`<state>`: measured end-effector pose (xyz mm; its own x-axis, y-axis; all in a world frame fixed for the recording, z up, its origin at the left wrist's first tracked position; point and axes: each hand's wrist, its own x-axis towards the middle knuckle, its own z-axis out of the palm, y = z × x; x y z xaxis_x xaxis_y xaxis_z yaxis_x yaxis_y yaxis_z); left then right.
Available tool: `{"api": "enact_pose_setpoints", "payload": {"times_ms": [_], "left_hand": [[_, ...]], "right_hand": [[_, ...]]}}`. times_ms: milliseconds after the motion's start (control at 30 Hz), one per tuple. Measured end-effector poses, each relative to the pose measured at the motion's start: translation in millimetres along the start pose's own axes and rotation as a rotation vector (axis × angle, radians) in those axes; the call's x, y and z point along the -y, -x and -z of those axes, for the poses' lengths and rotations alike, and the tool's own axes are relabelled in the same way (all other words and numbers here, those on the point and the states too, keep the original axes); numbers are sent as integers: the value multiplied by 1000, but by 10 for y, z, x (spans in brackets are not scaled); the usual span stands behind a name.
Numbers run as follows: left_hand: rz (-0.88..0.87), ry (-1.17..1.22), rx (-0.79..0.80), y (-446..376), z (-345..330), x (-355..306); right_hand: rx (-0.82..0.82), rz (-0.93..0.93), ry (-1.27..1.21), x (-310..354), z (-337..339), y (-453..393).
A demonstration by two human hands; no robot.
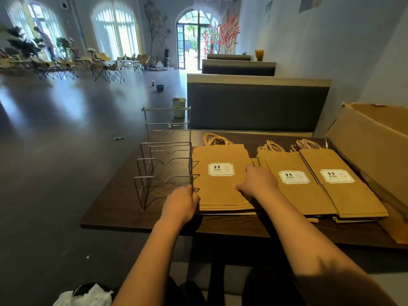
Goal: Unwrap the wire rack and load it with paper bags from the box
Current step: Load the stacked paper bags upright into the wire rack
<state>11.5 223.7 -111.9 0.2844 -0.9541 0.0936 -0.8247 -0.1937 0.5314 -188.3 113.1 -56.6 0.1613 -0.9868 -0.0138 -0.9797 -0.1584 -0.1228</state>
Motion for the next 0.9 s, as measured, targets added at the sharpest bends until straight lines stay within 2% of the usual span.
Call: {"api": "enact_pose_setpoints", "payload": {"times_ms": [167,267,333,467,533,600,700,767,833,900], "left_hand": [[16,-39,27,-18,19,7],[7,-70,36,-48,30,-16],[38,-85,28,-31,13,-55],[136,-11,-19,20,2,-145],[166,31,-12,21,17,-163],[222,6,45,34,75,-182],[304,-172,270,107,295,-262],[325,-191,407,171,558,-334],[318,-17,393,223,879,-395],[238,136,203,235,1181,-426]], "right_hand": [[-97,-39,-99,-37,28,-53],[-149,-69,-274,-47,122,-115],[-55,-72,-470,-96,201,-163],[250,-119,-1053,-240,306,-200],[299,-105,-1158,-325,356,-191],[233,-58,-1203,-415,425,-175],[82,49,-1269,-538,589,-130],[-17,111,-1324,-586,729,-103],[-107,186,-1386,-610,881,-83],[-163,276,-1464,-576,1032,-63]]}}
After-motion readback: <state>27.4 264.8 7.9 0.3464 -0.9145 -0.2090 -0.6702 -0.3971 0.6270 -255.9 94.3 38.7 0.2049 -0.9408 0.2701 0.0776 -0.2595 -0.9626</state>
